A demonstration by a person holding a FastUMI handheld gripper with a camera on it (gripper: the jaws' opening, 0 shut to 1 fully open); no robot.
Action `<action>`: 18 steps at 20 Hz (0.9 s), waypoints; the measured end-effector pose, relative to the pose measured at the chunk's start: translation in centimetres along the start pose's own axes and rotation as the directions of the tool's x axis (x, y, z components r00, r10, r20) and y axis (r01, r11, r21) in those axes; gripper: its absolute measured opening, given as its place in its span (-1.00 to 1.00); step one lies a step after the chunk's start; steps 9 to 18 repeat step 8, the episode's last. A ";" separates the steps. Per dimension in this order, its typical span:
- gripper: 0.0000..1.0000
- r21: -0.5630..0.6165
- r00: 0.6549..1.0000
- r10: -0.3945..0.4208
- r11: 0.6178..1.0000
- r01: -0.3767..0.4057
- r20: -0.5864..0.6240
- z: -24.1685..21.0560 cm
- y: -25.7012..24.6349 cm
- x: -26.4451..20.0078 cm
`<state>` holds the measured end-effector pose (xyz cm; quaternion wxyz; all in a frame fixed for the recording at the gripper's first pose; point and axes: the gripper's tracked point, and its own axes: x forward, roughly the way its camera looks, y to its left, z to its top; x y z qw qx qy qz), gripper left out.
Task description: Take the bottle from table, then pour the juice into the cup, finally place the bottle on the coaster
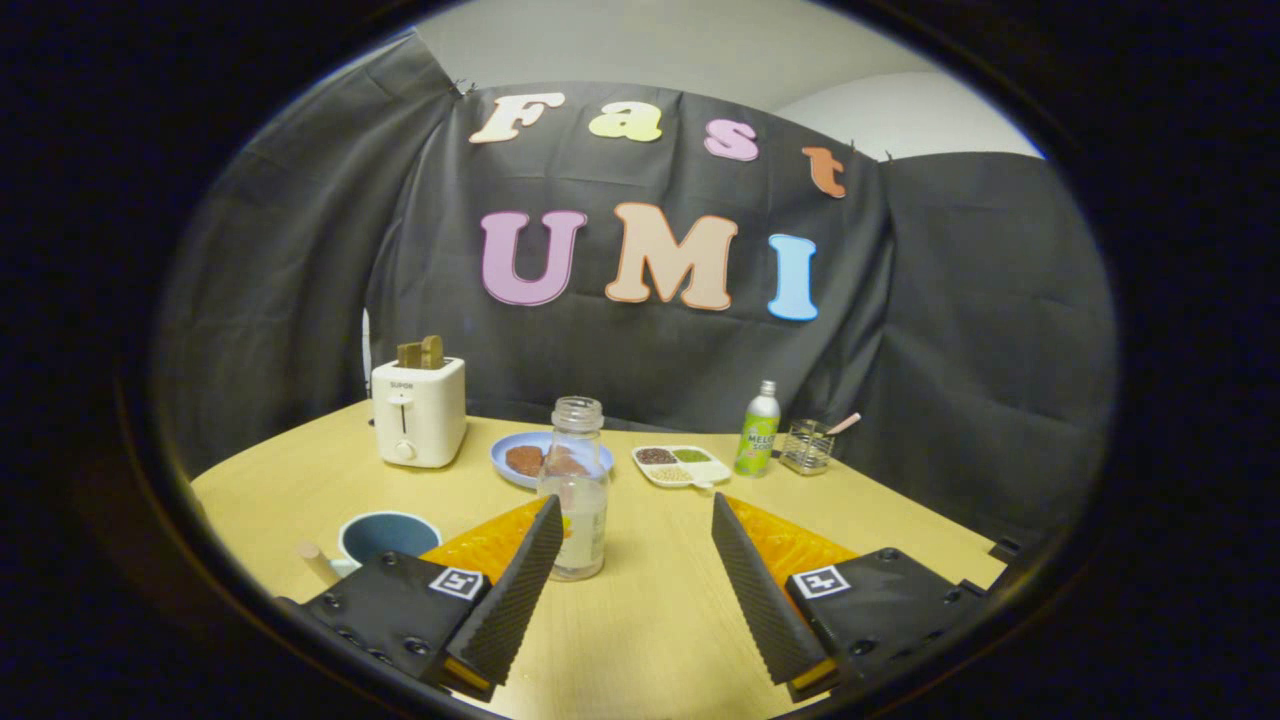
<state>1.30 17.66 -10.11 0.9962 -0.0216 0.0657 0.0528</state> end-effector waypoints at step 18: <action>0.90 0.024 0.999 -0.014 1.000 0.014 -0.030 0.0 -1.1 -1.2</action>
